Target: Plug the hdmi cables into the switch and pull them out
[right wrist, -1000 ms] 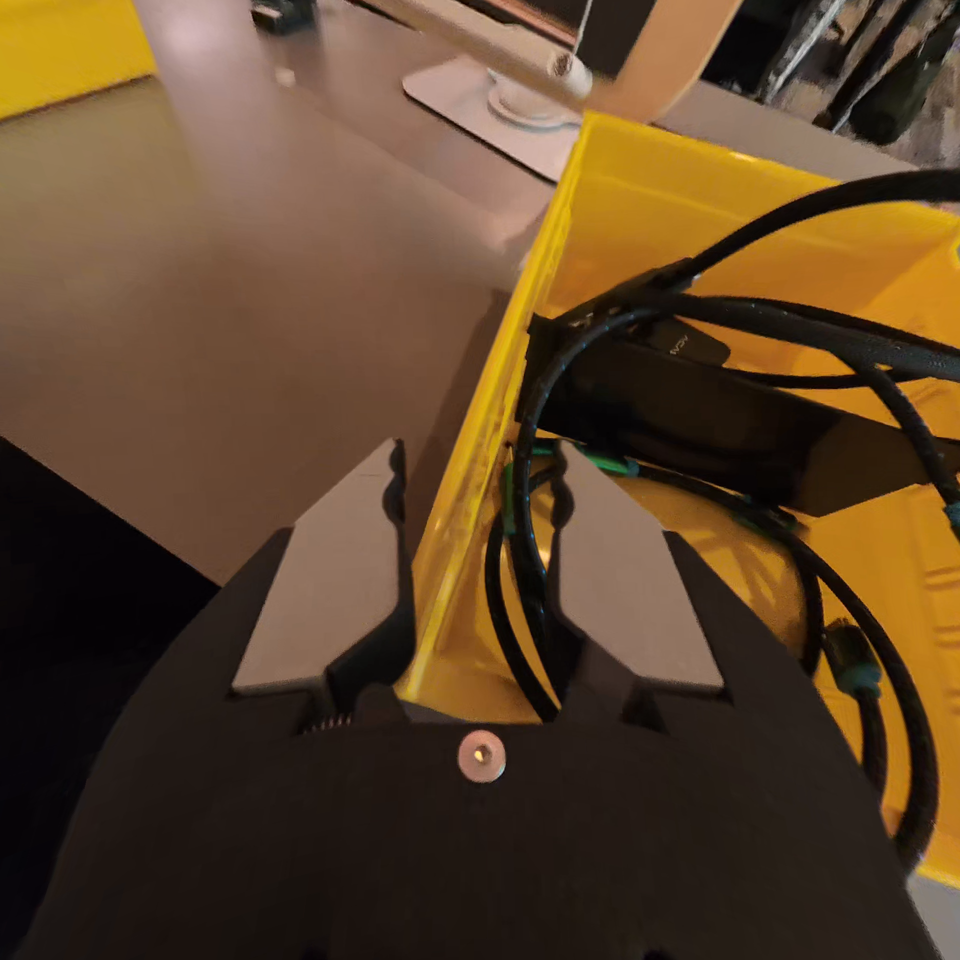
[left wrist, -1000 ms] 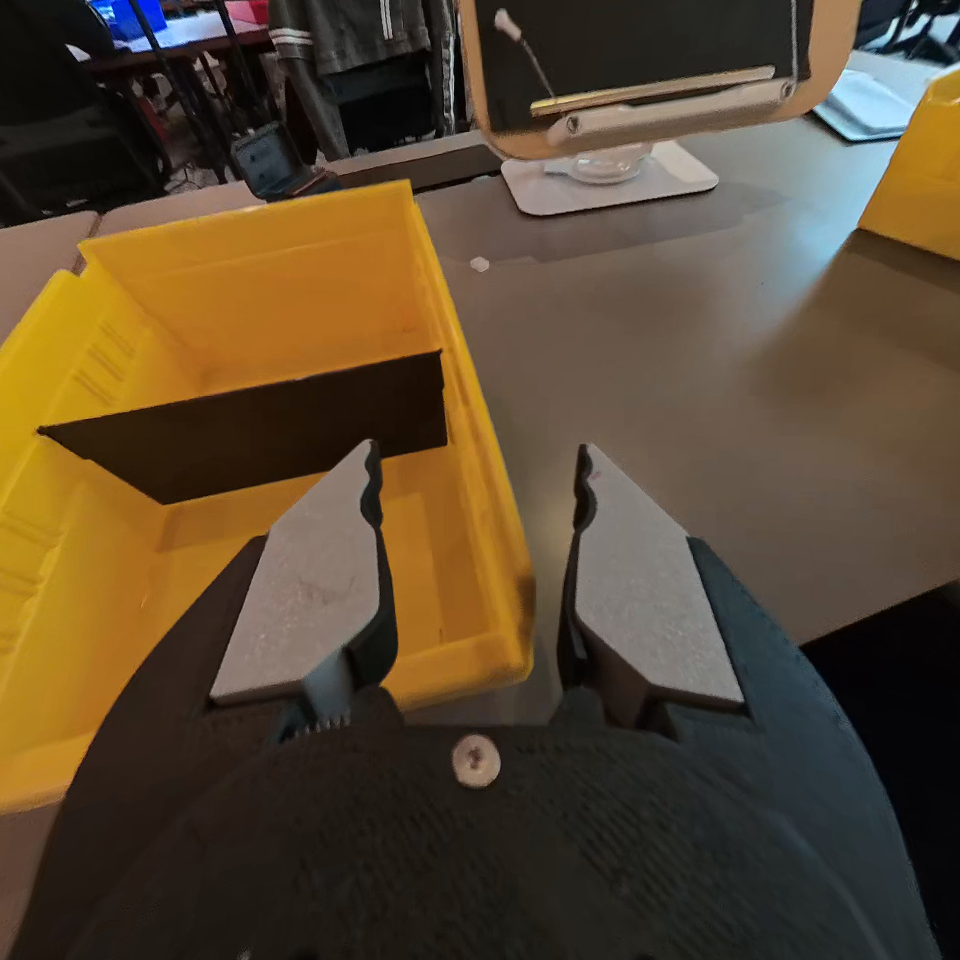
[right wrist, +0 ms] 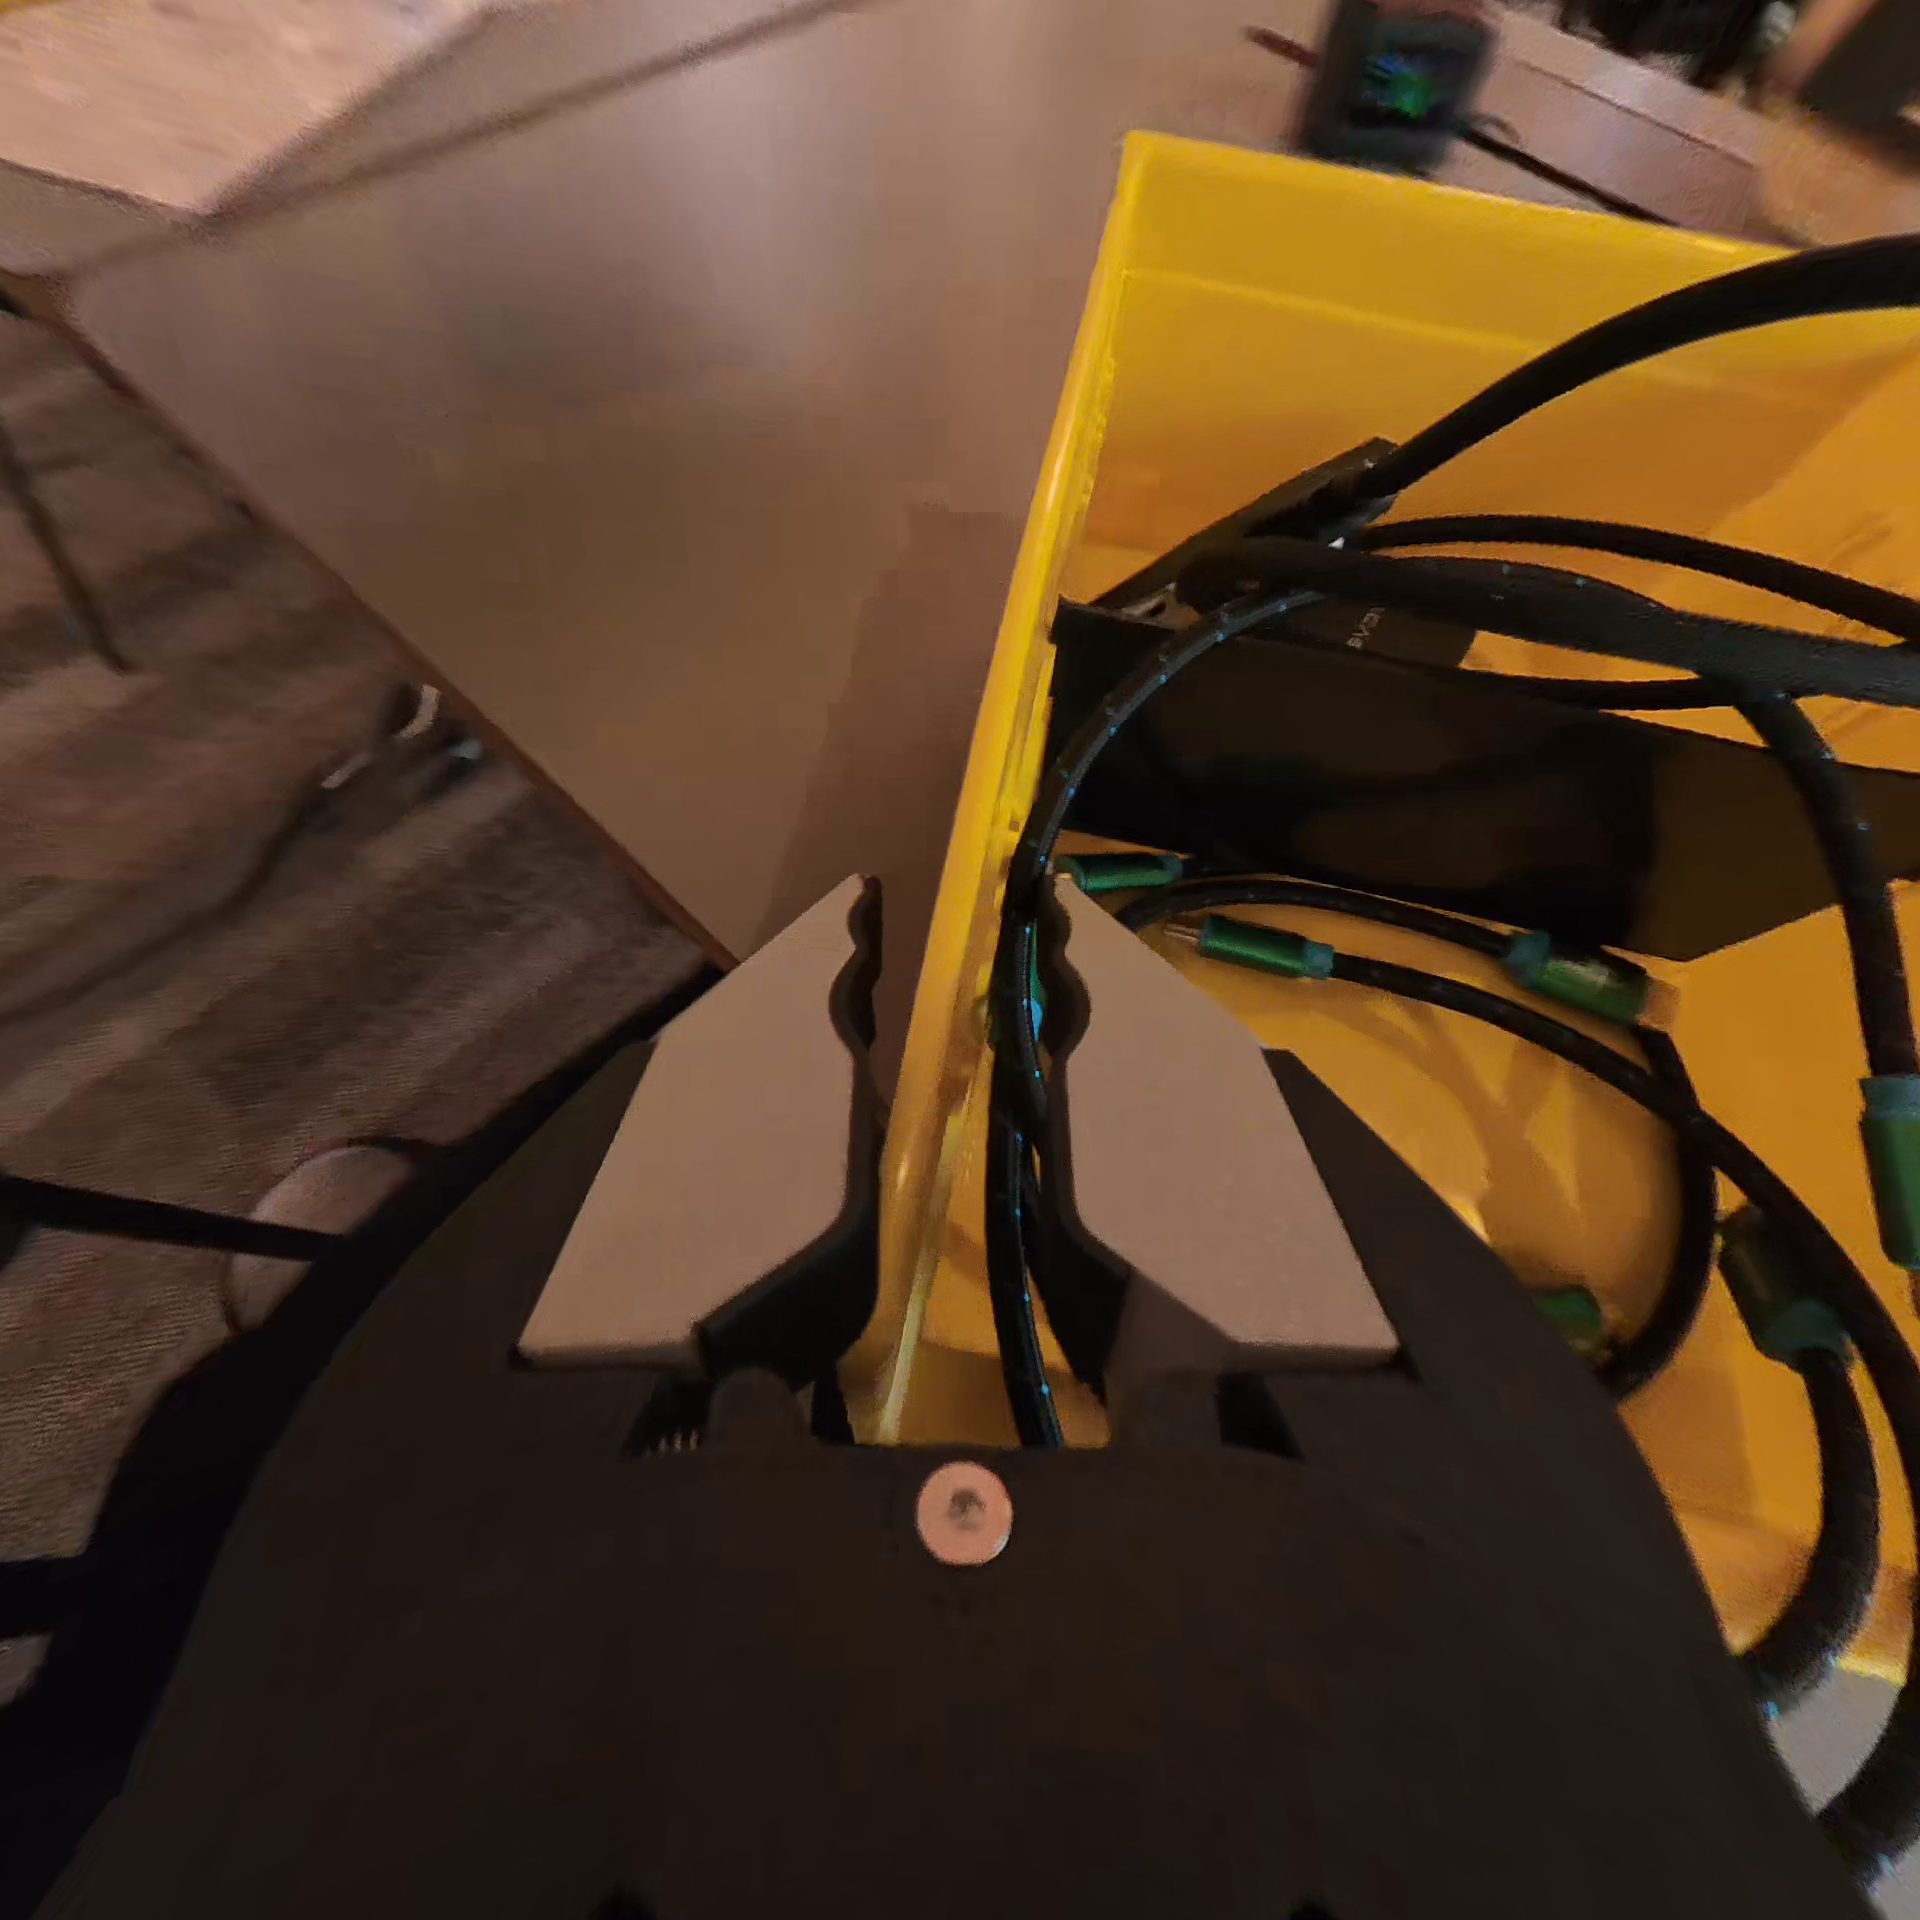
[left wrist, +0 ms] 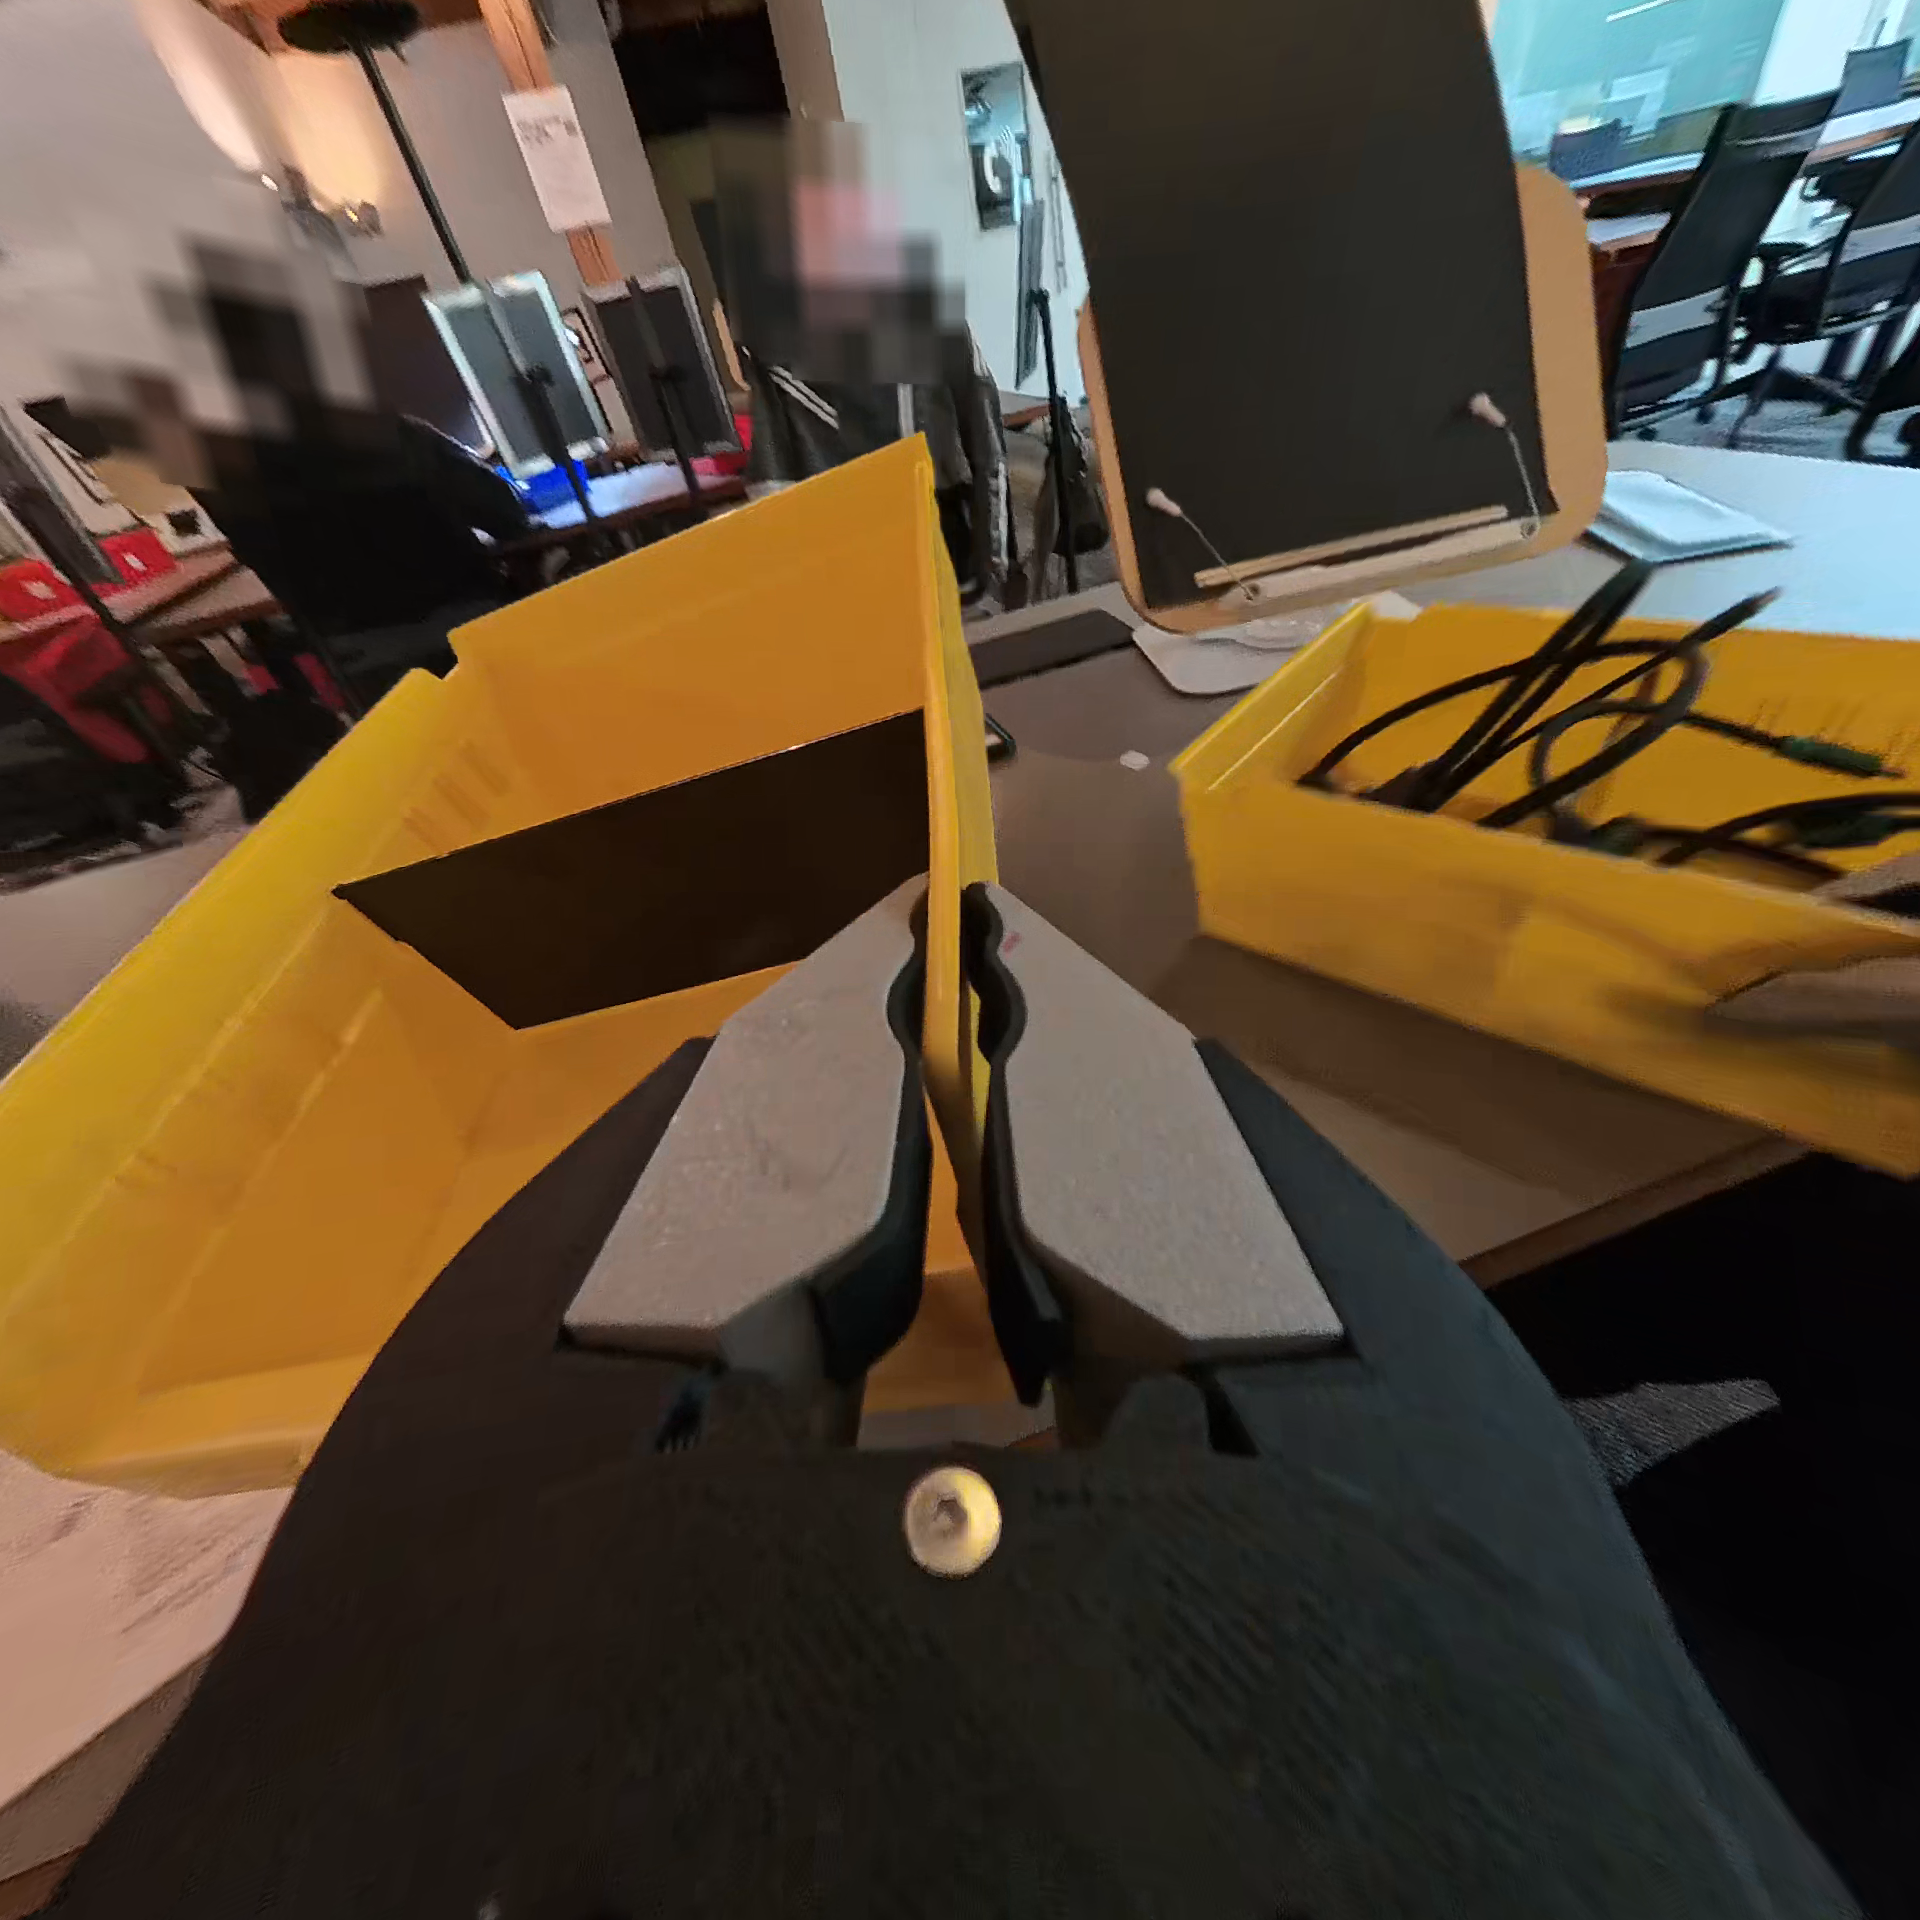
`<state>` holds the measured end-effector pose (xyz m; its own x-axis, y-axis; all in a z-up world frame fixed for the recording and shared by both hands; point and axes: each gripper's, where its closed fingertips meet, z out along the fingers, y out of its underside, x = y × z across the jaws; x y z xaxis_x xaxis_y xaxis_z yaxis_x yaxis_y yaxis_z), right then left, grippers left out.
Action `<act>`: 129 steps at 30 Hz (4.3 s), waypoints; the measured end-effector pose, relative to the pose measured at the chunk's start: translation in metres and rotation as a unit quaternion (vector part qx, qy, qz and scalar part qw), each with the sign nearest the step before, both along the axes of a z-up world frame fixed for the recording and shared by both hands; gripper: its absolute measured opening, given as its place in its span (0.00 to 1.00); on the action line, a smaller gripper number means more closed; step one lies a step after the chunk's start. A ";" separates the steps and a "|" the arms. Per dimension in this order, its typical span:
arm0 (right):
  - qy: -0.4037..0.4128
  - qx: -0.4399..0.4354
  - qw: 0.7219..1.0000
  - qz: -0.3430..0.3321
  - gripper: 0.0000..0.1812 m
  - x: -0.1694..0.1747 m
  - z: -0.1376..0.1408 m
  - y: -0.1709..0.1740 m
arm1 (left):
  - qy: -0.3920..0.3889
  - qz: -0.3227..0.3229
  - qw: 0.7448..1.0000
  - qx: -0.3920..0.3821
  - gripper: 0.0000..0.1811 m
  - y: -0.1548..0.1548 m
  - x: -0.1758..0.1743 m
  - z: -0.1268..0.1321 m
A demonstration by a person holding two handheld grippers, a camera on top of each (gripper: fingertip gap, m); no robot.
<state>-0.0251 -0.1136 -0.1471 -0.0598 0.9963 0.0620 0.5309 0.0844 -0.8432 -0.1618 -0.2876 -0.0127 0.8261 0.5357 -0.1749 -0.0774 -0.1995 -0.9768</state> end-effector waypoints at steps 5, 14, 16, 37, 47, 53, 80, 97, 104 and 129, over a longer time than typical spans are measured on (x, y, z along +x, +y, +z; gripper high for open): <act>0.066 -0.007 0.997 0.039 0.24 -0.105 0.015 -0.090 | 0.051 0.029 0.998 0.016 0.00 -0.020 -0.005 0.051; 0.128 -0.085 0.966 0.206 0.28 -0.035 0.073 -0.132 | 0.129 0.011 0.991 0.021 0.00 0.004 0.038 0.104; 0.136 -0.067 0.966 0.207 0.26 -0.006 0.083 -0.092 | 0.141 -0.025 0.989 0.022 0.00 0.032 0.062 0.106; 0.163 -0.033 0.984 -0.066 0.15 0.193 0.148 0.244 | -0.015 -0.316 0.934 -0.167 0.01 0.413 0.311 -0.127; -0.020 -0.022 1.000 0.010 0.43 0.132 0.052 0.208 | -0.174 -0.356 0.913 -0.098 0.35 0.306 0.263 -0.090; -0.155 0.042 0.982 -0.100 0.50 0.154 0.008 0.255 | -0.149 -0.178 0.964 -0.128 0.33 0.220 0.147 -0.113; -0.068 -0.052 0.986 -0.143 0.45 0.098 -0.005 0.248 | -0.047 0.012 0.995 -0.093 0.09 0.192 0.049 -0.124; -0.145 -0.085 0.979 -0.111 0.26 0.145 -0.016 0.269 | -0.060 0.083 0.990 -0.098 0.08 0.138 -0.001 -0.133; -0.185 -0.021 0.954 -0.236 0.01 0.195 -0.018 0.332 | -0.016 0.140 0.981 -0.134 0.02 0.094 -0.025 -0.133; -0.227 -0.042 0.943 -0.241 0.04 0.241 -0.007 0.322 | -0.087 0.081 0.987 -0.110 0.04 0.077 0.030 -0.126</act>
<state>0.2160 0.2083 -0.1538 0.4003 0.9145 0.0582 0.7978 -0.3166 -0.5131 -0.1322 -0.2105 -0.1389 0.7601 0.6285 -0.1649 0.1383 -0.4044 -0.9041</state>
